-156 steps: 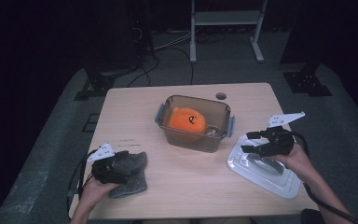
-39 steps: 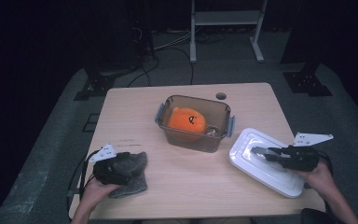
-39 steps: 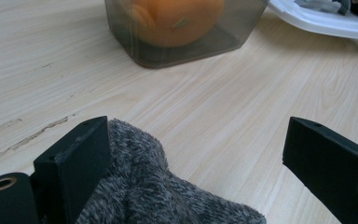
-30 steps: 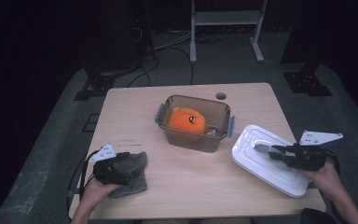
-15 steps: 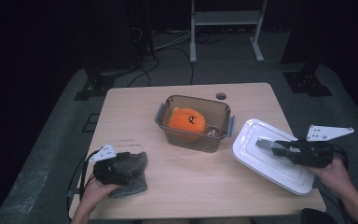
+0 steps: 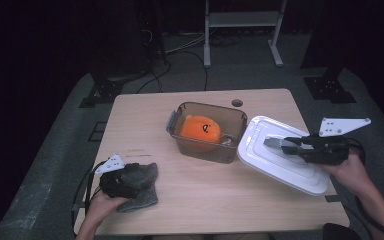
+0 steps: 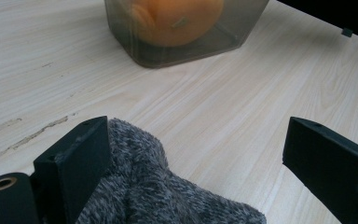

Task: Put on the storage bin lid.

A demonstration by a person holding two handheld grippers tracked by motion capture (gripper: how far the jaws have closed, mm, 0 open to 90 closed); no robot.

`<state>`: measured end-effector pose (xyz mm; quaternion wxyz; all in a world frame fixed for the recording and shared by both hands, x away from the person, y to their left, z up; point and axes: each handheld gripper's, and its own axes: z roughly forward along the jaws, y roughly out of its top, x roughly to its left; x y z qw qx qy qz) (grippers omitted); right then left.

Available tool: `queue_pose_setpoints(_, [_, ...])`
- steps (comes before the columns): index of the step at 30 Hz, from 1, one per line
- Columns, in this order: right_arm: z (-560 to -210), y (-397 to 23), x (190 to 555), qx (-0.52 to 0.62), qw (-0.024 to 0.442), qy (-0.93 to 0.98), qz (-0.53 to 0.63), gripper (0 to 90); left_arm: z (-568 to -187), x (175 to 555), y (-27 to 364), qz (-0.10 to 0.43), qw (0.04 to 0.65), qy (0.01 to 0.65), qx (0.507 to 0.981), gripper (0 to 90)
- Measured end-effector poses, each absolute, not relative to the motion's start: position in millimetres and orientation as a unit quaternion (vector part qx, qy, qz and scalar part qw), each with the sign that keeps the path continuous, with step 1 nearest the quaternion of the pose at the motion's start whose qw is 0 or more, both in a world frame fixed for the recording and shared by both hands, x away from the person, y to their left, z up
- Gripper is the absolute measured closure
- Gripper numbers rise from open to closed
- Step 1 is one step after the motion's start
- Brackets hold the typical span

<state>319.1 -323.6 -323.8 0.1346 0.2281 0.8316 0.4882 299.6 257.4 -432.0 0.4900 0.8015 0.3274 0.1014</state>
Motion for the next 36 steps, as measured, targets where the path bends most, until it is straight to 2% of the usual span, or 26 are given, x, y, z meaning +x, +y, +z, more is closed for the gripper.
queue_pose_setpoints(11, [-300,-290,341,0.196,0.134,0.844,0.481,65.4,-432,299,258,0.102,0.492,0.326,0.801,7.2])
queue_pose_setpoints(36, [-287,-213,393,0.151,0.104,0.861,0.474,65.3,-429,299,259,0.101,0.501,0.324,0.796,7.3])
